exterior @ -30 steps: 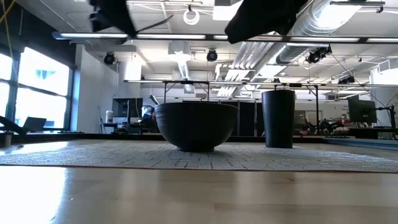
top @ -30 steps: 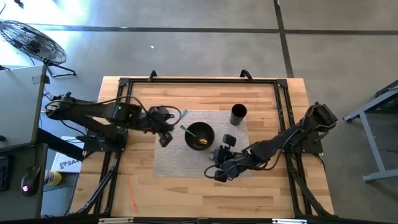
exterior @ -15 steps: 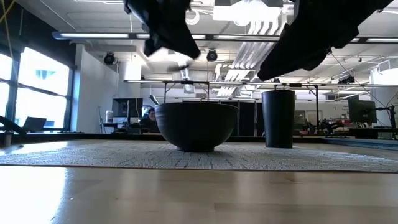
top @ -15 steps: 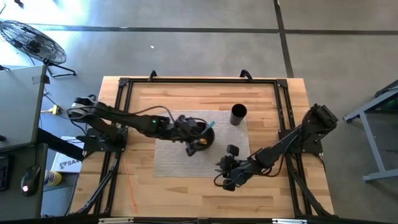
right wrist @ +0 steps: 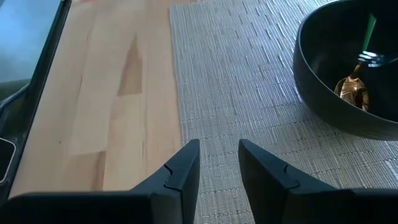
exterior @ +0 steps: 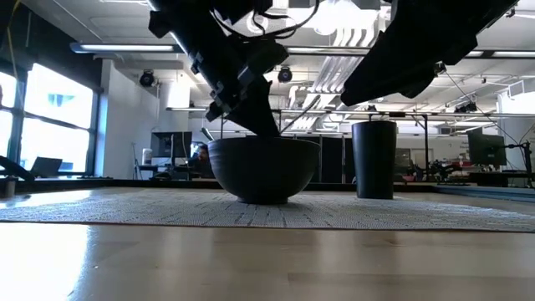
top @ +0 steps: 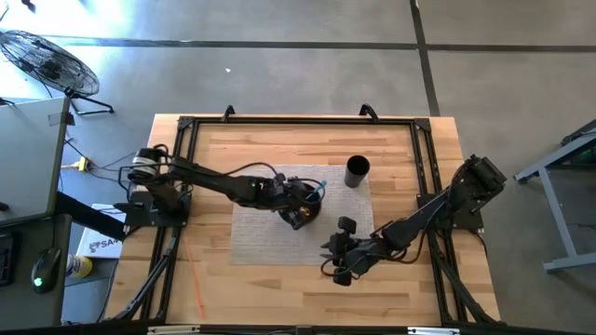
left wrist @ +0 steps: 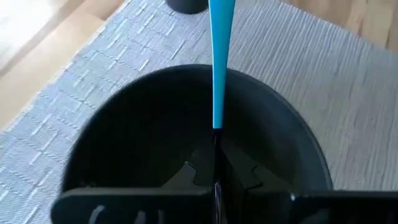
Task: Pick & Place Utensil
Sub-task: Put the blue fork into the black bowl on the gray mat, then put the orange straw into the black cup on the gray mat
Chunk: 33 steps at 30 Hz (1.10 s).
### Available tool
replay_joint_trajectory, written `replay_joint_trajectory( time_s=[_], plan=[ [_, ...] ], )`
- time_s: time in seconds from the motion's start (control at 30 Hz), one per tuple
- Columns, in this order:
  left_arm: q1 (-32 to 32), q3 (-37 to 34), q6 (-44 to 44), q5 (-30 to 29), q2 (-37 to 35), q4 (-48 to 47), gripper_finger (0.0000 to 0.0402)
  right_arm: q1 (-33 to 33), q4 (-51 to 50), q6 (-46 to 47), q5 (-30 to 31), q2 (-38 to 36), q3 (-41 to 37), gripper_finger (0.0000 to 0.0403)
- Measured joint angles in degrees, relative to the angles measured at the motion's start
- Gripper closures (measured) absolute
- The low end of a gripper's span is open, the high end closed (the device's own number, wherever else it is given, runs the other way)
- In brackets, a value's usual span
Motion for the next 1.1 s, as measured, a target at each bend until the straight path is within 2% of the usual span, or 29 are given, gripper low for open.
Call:
replay_joint_trajectory(
  time_s=[0.37, 0.53, 0.93, 1.1],
  plan=[
    [-0.7, -0.3, -1.8, -1.4, 3.2, 0.9, 0.0400, 0.0, 0.0, 0.0, 0.0, 0.0, 0.0, 0.0298],
    [-0.7, -0.3, -1.8, -0.7, 4.5, 1.8, 0.0380, 0.0, 0.0, 0.0, 0.0, 0.0, 0.0, 0.0298],
    [-0.7, -0.1, -1.8, 0.6, 4.4, 2.1, 0.0330, 0.0, 0.0, 0.0, 0.2, 0.0, 0.0, 0.0298],
    [-0.7, 1.9, -0.1, 1.5, 0.4, -0.6, 0.0328, 0.0, 0.0, 0.0, 0.2, 0.0, 0.0, 0.0298]
  ],
)
